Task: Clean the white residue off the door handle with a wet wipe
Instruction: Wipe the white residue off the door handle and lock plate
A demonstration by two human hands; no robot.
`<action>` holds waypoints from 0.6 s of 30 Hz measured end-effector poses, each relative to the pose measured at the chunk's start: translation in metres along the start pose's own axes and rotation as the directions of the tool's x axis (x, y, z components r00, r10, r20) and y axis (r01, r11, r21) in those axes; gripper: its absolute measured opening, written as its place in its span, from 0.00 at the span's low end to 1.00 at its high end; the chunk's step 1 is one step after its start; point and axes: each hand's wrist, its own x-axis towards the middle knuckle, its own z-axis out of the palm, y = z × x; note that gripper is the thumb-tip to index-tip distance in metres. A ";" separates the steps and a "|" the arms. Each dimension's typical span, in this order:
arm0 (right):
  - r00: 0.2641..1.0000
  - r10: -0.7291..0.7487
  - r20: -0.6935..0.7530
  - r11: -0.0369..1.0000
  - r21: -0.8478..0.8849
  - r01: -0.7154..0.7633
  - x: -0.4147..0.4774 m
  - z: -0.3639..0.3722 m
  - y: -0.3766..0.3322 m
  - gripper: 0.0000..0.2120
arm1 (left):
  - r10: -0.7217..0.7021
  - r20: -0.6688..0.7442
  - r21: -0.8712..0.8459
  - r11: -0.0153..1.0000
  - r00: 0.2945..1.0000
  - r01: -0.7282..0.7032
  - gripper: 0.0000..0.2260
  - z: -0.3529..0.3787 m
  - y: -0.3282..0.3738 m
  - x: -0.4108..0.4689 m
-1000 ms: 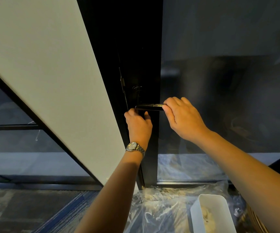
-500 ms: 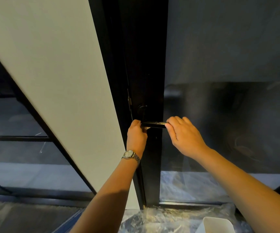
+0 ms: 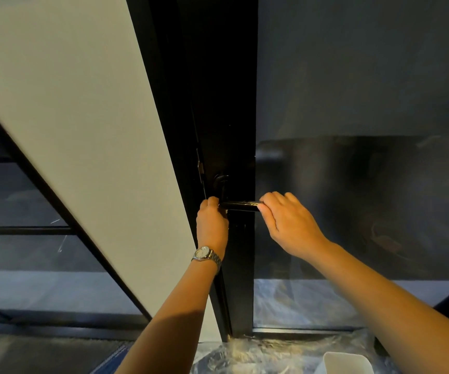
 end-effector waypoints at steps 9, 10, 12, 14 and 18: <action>1.000 -0.019 0.008 1.000 -0.003 0.019 0.001 0.002 0.003 0.16 | -0.192 -0.083 -0.248 0.954 0.978 0.167 0.12 0.005 -0.004 -0.010; 1.000 -0.023 0.009 1.000 -0.003 0.023 0.001 0.002 0.004 0.16 | -0.210 -0.061 -0.258 0.948 0.976 0.188 0.12 0.003 -0.005 -0.011; 0.999 -0.033 0.009 0.999 -0.002 0.033 0.001 0.001 0.004 0.16 | -0.231 0.053 -0.181 0.954 0.972 0.237 0.11 0.000 -0.012 -0.009; 0.999 -0.035 0.016 0.999 0.000 0.035 0.001 0.000 0.005 0.15 | -0.270 0.223 -0.010 0.960 0.937 0.279 0.10 -0.004 -0.021 -0.013; 0.999 -0.025 0.024 1.000 0.010 0.025 0.001 -0.001 0.003 0.15 | -0.268 0.226 -0.109 0.949 0.937 0.297 0.11 -0.010 -0.031 -0.030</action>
